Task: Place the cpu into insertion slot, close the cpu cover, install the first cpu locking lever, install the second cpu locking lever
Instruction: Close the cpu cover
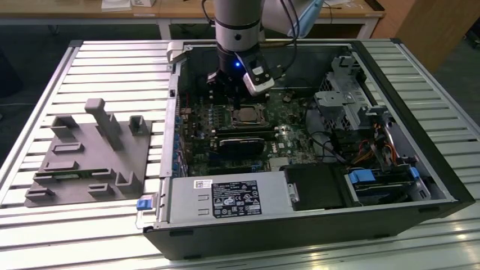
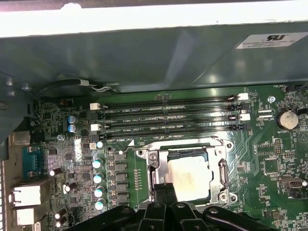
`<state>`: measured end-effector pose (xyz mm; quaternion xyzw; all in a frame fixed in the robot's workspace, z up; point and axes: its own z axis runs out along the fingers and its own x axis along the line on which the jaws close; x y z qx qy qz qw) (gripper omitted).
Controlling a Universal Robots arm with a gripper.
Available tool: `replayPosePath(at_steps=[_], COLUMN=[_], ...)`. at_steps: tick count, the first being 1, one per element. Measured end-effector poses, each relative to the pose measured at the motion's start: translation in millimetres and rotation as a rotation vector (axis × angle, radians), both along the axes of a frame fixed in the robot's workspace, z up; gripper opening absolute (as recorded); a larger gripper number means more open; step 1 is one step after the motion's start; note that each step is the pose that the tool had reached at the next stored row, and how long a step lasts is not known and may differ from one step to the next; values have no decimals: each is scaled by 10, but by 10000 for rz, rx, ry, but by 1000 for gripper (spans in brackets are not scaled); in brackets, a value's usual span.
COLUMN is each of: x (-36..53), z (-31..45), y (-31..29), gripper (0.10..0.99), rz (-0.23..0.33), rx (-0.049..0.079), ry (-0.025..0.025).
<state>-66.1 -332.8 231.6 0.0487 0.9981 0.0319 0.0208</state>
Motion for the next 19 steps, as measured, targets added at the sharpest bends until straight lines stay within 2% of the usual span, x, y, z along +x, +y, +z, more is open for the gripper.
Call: replayPosePath(at_steps=[7, 14, 15, 19], x=[-1, 0, 0, 0], z=[-4, -65, -110, -121], y=[-1, -1, -2, -2], gripper=[106, 106, 106, 106], rz=[0, 1, 1, 0], rx=[-6, -2, -3, -5], ry=[4, 1, 1, 3])
